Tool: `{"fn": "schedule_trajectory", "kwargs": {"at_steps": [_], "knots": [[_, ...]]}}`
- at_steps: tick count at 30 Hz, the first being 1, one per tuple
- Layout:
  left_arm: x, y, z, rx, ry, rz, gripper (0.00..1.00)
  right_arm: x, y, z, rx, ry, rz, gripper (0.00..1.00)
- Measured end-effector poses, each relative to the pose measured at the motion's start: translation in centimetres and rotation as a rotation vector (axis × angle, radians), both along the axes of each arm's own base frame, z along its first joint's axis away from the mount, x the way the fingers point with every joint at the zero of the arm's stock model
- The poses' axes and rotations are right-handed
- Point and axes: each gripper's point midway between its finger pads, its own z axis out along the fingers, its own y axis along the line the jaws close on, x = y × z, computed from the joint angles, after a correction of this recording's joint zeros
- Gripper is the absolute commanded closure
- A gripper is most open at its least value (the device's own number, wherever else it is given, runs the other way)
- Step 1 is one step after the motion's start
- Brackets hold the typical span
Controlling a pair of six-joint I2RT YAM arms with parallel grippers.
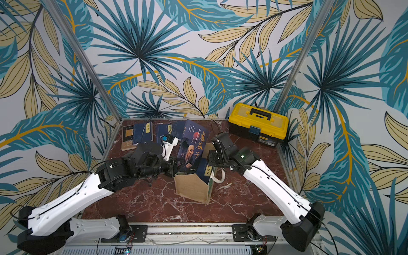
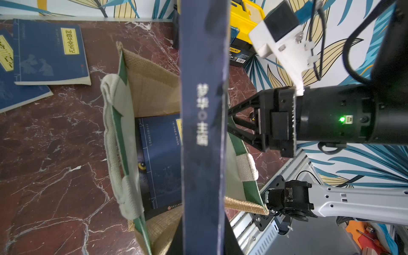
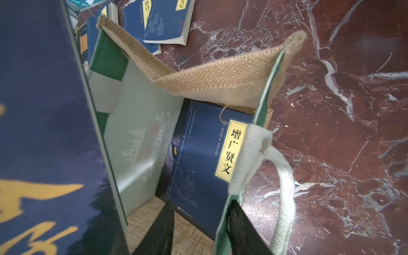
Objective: Put the books into the canvas bag
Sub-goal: Move the canvas bag to the center of the board, then place the book in the canvas bag.
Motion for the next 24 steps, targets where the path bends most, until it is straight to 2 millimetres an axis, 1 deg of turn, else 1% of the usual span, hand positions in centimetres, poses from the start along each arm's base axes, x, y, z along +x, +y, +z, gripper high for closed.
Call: {"fn": "schedule_trajectory", "kwargs": {"at_steps": [3, 5, 7, 9, 13, 17, 20, 24], "knots": [[-0.1, -1.2, 0.3, 0.003, -0.019, -0.004, 1.0, -0.5, -1.0, -0.3, -0.021, 0.004, -0.014, 0.52], [-0.4, -2.0, 0.2, 0.01, -0.027, -0.011, 1.0, -0.9, -1.7, -0.5, -0.029, 0.004, -0.024, 0.54], [-0.7, -2.6, -0.3, 0.023, -0.029, -0.019, 1.0, -1.3, -2.2, -0.8, -0.032, 0.007, -0.028, 0.59], [-1.1, -3.1, -0.7, 0.032, -0.022, -0.024, 1.0, -1.7, -2.7, -1.2, -0.022, 0.016, -0.032, 0.66], [-1.8, -3.4, -0.8, 0.025, -0.007, -0.016, 1.0, -2.2, -3.0, -1.8, 0.009, 0.04, -0.024, 0.78], [-2.3, -3.3, -1.2, 0.031, 0.014, 0.009, 1.0, -2.2, -2.8, -1.8, 0.037, 0.047, -0.011, 0.89], [-2.7, -3.2, -1.7, 0.044, 0.033, 0.02, 1.0, -2.3, -2.8, -1.7, 0.05, 0.047, -0.005, 0.93], [-3.0, -3.2, -2.8, 0.078, 0.063, 0.026, 1.0, -2.5, -3.1, -1.7, 0.059, 0.045, -0.007, 0.95]]}}
